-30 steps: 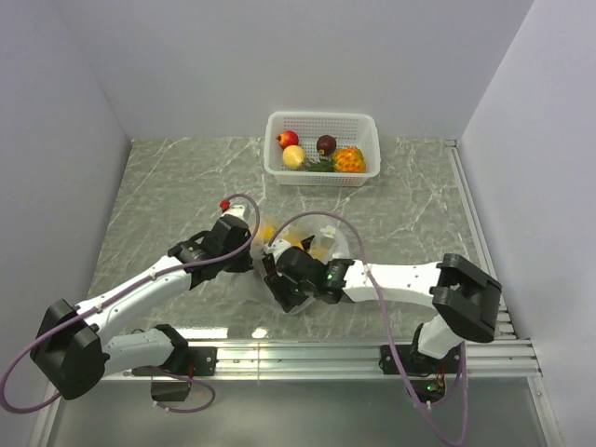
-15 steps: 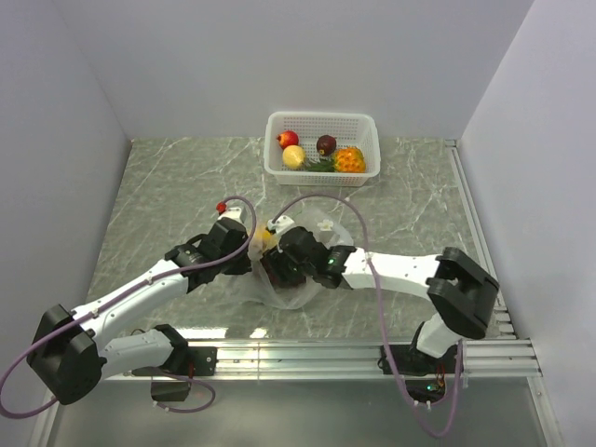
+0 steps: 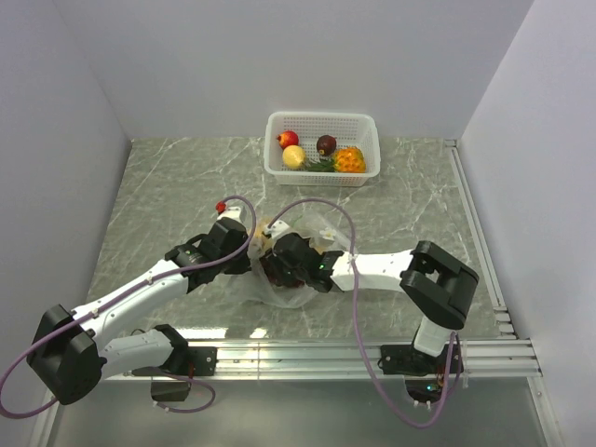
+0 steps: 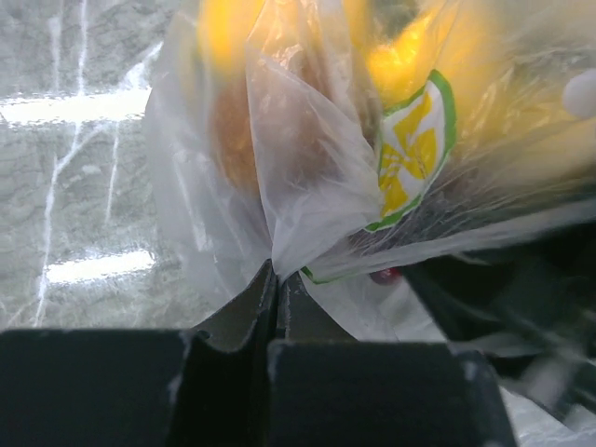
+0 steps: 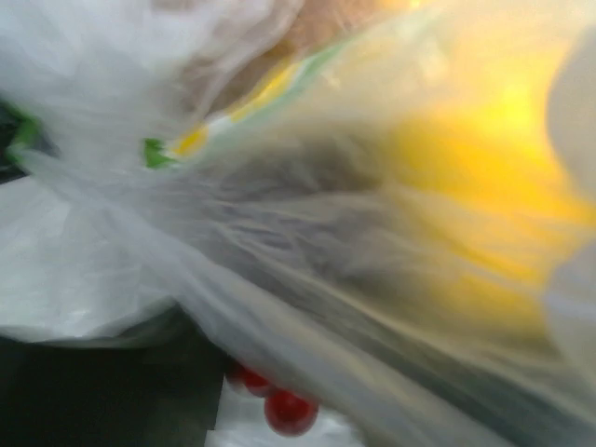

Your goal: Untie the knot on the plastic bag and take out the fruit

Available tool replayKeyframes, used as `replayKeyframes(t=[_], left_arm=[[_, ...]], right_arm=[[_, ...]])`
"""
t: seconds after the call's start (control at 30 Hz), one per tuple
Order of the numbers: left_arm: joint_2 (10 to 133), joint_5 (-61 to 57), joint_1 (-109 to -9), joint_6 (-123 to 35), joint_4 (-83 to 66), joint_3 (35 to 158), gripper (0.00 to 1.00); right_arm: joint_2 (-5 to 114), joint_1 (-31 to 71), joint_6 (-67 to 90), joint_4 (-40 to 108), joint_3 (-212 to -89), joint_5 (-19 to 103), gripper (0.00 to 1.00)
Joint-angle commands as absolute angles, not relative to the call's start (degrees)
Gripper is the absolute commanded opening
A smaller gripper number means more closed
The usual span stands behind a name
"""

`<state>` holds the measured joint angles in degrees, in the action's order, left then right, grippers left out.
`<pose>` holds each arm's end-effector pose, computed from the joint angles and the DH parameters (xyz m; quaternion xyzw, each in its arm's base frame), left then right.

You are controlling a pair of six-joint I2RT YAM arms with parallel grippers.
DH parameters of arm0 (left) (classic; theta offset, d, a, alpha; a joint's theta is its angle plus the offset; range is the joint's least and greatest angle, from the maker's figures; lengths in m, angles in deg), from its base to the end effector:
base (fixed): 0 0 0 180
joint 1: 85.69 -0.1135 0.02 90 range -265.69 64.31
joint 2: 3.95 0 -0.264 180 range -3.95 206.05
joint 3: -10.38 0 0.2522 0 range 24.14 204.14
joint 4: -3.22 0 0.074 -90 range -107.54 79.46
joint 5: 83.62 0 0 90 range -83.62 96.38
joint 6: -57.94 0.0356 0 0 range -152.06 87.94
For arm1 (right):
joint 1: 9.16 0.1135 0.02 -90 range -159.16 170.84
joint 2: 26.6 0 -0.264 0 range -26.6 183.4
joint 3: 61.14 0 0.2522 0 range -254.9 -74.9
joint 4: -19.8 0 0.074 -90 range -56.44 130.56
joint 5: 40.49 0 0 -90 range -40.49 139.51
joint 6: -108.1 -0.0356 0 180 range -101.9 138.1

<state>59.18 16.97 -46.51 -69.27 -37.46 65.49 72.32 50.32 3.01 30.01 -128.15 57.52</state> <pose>0.1765 -0.1354 0.2319 -0.0165 0.9322 -0.1493 0.3294 0.1851 0.3042 0.1677 -0.3182 0.8549 0.1944 0.3607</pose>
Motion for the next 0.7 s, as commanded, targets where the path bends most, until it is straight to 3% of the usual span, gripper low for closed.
replayKeyframes(t=[0.0,0.03,0.07,0.47,0.67], left_arm=[[58.1,19.3,-46.6,-69.9,-38.0,65.6,0.02],[58.2,19.9,-46.5,-69.9,-38.3,65.7,0.01],[58.2,20.4,-46.6,-69.9,-38.7,66.2,0.01],[59.8,23.0,-46.6,-67.9,-40.6,69.2,0.01],[60.3,20.2,-46.6,-68.2,-39.0,69.3,0.01]], right_arm=[[69.5,50.1,2.0,27.8,-125.0,60.7,0.2],[68.3,50.1,1.9,27.6,-123.7,61.0,0.05],[66.2,50.1,2.1,27.7,-123.2,61.1,0.0],[43.3,50.1,5.4,21.6,-111.5,55.0,0.0],[37.2,49.9,5.8,16.7,-110.1,47.9,0.0]])
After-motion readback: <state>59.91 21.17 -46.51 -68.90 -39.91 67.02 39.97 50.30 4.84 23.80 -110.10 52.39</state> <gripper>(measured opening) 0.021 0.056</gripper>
